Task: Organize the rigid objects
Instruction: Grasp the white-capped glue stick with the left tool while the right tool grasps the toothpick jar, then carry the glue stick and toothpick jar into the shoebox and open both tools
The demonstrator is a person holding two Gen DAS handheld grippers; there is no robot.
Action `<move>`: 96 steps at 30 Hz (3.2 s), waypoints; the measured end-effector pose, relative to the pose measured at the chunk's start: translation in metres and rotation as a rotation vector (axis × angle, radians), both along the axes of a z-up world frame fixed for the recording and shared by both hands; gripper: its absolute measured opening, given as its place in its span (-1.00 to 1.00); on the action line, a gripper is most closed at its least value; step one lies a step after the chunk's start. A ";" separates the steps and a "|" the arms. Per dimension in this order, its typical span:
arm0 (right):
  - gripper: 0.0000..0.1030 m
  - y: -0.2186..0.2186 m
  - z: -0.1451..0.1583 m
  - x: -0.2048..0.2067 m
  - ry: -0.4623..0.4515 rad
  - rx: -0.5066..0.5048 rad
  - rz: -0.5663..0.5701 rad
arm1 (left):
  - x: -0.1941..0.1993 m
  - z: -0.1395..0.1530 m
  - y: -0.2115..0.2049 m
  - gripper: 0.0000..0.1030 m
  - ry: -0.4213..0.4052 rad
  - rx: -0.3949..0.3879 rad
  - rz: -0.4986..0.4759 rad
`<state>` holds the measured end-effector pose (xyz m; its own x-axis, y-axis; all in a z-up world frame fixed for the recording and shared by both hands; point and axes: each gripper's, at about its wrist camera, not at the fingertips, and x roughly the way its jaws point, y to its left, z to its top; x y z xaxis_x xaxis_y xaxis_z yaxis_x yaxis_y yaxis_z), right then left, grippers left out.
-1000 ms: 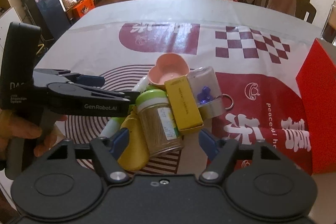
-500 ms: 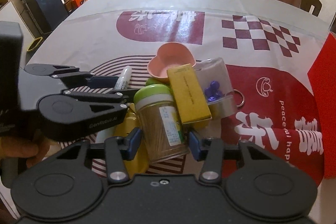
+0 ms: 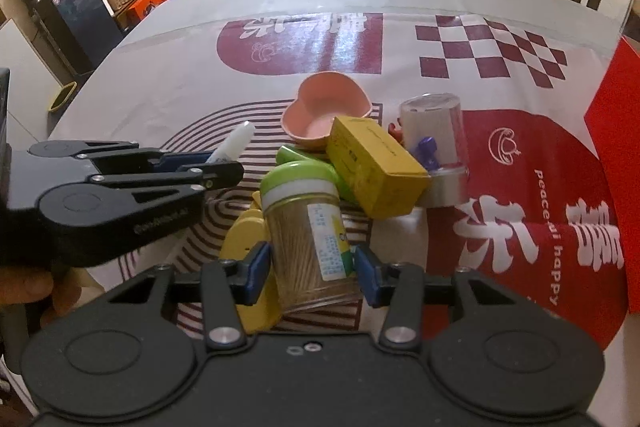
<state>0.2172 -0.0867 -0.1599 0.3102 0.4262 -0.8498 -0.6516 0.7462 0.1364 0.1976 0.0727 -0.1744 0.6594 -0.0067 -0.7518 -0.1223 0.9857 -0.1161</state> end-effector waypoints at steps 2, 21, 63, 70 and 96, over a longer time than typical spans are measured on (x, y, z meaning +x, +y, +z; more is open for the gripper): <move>-0.17 -0.003 0.004 -0.003 0.001 0.011 -0.001 | -0.003 0.005 0.002 -0.67 -0.007 -0.015 0.001; -0.18 -0.044 0.055 -0.024 -0.043 0.112 -0.065 | -0.033 0.061 0.003 -0.67 -0.069 -0.192 0.008; -0.88 -0.251 0.115 0.109 -0.146 0.220 -0.172 | 0.125 0.185 -0.207 -0.67 -0.194 -0.208 -0.285; -0.86 -0.220 0.092 0.088 -0.047 0.193 0.007 | 0.118 0.169 -0.180 -0.67 -0.141 -0.207 -0.198; 0.21 -0.160 -0.012 0.060 0.053 -0.006 -0.312 | 0.037 0.137 -0.104 -0.67 -0.096 -0.284 -0.186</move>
